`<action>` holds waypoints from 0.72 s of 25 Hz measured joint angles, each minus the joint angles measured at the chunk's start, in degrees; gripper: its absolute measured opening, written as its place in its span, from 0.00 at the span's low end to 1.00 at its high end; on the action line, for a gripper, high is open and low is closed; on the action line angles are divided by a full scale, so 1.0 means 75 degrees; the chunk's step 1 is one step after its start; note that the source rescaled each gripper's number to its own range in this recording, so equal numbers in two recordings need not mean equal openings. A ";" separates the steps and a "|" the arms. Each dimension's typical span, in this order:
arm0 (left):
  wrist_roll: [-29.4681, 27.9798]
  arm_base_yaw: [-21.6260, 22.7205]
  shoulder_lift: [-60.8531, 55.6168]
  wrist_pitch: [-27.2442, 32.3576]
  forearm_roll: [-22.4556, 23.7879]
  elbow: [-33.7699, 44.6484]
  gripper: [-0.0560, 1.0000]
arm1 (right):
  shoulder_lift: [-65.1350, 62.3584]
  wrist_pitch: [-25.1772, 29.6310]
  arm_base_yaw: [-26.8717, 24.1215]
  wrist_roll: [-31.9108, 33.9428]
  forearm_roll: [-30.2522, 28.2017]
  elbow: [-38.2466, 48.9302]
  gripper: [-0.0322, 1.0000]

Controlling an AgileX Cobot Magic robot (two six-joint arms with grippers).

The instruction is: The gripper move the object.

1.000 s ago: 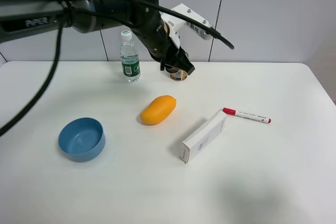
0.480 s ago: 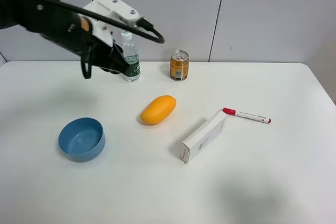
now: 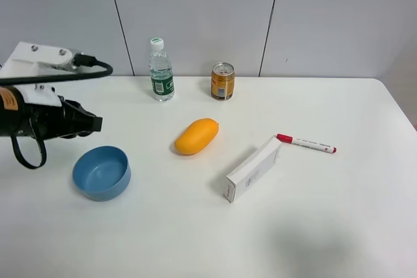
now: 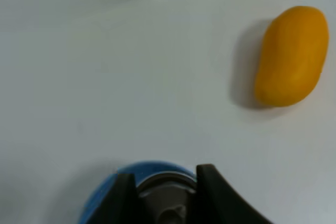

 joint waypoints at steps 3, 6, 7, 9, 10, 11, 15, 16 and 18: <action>-0.0158 0.0000 -0.0098 -0.0769 0.0000 0.0763 0.06 | 0.0000 0.0000 0.0000 0.0000 0.0000 0.0000 1.00; -0.0185 0.0000 -0.0106 -0.1150 0.0000 0.1283 0.06 | 0.0000 0.0000 0.0000 0.0000 0.0000 0.0000 1.00; -0.0204 0.0000 -0.0106 -0.1268 0.0000 0.1412 0.06 | 0.0000 0.0000 0.0000 0.0000 0.0000 0.0000 1.00; -0.0218 0.0000 -0.0106 -0.1520 0.0000 0.1617 0.06 | 0.0000 0.0000 0.0000 0.0000 0.0000 0.0000 1.00; -0.0226 0.0000 -0.0106 -0.1708 0.0000 0.1728 0.06 | 0.0000 0.0000 0.0000 0.0000 0.0000 0.0000 1.00; -0.0234 0.0000 -0.0106 -0.1936 0.0000 0.1838 0.06 | 0.0000 0.0000 0.0000 0.0000 0.0000 0.0000 1.00; -0.0243 0.0000 -0.0106 -0.2729 0.0000 0.2190 0.06 | 0.0000 0.0000 0.0000 0.0000 0.0000 0.0000 1.00; -0.0243 0.0000 -0.0098 -0.2812 0.0000 0.2209 0.06 | 0.0000 0.0000 0.0000 0.0000 0.0000 0.0000 1.00; -0.0243 0.0000 0.0044 -0.3016 0.0000 0.2265 0.06 | 0.0000 0.0000 0.0000 0.0000 0.0000 0.0000 1.00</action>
